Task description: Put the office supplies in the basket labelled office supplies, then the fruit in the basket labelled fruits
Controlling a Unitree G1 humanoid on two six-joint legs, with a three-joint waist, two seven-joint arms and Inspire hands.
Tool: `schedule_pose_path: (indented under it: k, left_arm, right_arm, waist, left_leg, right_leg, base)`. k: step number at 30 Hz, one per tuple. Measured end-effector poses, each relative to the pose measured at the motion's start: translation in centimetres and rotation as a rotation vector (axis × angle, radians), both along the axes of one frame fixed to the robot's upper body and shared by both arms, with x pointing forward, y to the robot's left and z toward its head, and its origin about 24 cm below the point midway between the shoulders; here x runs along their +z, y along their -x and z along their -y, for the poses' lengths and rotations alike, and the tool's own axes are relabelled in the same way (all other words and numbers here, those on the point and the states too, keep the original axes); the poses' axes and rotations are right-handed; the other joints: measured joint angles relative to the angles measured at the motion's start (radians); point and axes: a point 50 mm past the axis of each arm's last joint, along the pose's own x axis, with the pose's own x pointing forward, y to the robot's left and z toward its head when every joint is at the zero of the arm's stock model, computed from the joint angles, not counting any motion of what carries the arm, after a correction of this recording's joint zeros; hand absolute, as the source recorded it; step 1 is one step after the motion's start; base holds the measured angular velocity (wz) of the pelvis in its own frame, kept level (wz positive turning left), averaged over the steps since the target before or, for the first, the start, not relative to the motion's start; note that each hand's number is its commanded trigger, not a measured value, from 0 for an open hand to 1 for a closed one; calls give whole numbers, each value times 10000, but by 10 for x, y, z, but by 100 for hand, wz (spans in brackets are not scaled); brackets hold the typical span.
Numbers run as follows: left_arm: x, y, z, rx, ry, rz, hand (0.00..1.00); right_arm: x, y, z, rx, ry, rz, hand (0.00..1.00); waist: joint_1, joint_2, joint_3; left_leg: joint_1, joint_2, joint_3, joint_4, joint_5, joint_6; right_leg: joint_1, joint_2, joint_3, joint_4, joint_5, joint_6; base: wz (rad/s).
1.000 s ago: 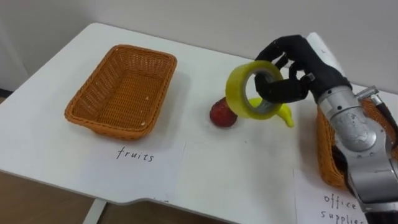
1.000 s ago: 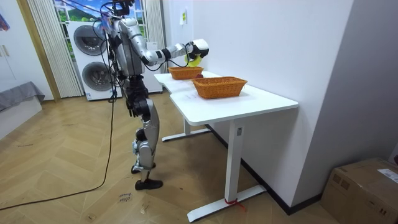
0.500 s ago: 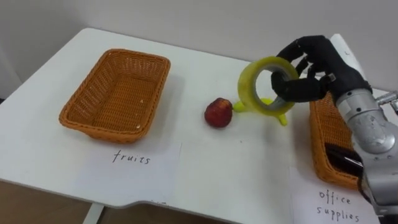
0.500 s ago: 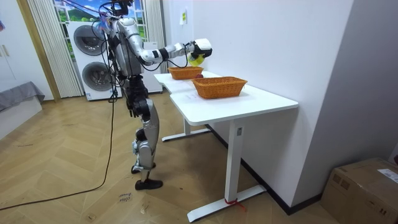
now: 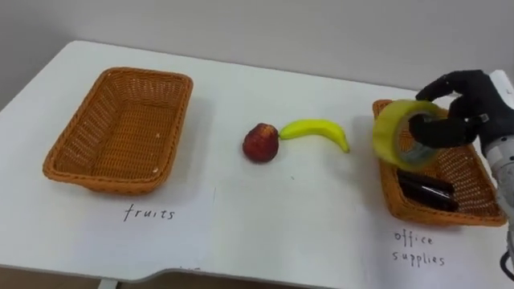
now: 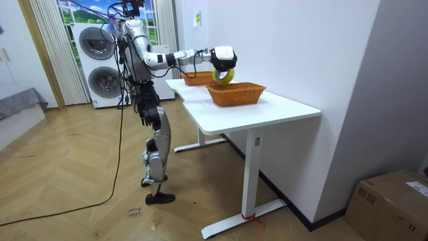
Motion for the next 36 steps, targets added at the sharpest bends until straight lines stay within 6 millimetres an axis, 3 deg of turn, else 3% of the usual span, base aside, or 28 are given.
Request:
schedule_pose_path:
  k: [5,27,29,30,31,36]
  left_arm:
    - [0,1,-1,163,18,46,0]
    - [1,-3,-3,243,-115,324,0]
    - [1,-3,-3,243,-148,335,0]
    - [1,-3,-4,245,-198,341,0]
    - [2,-3,-4,286,-241,354,0]
    - [2,-4,-4,599,-211,538,0]
  right_arm:
    - [-7,4,7,-268,-11,-348,100]
    - [-7,12,20,-734,42,-423,100]
    - [-7,12,20,-735,43,-424,60]
    - [-7,12,20,-737,44,-428,5]
    - [-7,12,20,-739,37,-440,0]
    - [-8,14,21,-770,-7,-433,0]
  waist:
    - [-320,27,-1]
    - [-547,152,8]
    - [-589,155,7]
    - [-594,159,2]
    - [-603,159,3]
    - [-613,151,2]
  left_leg:
    - [-20,18,69,0,-2,-2]
    - [19,110,562,-70,-18,6]
    - [19,117,567,-83,-18,5]
    - [9,124,583,-97,-19,3]
    - [9,133,584,-114,-20,0]
    - [14,135,604,-126,-31,-18]
  right_leg:
    - [-42,3,73,17,0,-1]
    - [-343,128,594,156,6,-10]
    - [-398,137,600,157,6,-10]
    - [-447,146,625,168,6,-11]
    - [-463,159,645,166,10,-17]
    - [-472,183,700,145,10,-18]
  base:
    - [-2]
    - [-6]
    - [-2]
    - [-6]
    - [-6]
    - [-1]
